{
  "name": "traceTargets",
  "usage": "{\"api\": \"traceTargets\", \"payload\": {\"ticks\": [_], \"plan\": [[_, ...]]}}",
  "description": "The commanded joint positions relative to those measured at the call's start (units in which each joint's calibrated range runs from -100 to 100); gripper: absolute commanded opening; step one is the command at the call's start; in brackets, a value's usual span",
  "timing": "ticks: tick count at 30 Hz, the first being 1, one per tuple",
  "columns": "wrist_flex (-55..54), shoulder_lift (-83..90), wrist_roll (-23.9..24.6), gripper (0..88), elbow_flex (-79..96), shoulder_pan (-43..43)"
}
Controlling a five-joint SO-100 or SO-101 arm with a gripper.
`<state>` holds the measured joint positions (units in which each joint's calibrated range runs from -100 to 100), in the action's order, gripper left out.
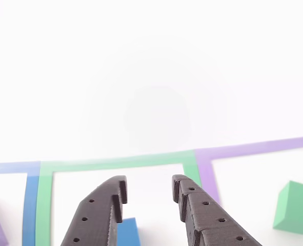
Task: Tower of hanoi
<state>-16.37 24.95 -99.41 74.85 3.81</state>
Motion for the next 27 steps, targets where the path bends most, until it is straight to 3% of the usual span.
{"api": "traceTargets", "payload": {"ticks": [1,10,18,27], "plan": [[18.15,15.63,-0.59,0.2,-2.48,1.47],[62.93,31.13,-0.59,0.1,-19.67,8.37],[84.23,32.66,-0.59,0.1,-36.12,16.90],[99.53,32.99,-0.59,0.1,-51.76,20.26]]}}
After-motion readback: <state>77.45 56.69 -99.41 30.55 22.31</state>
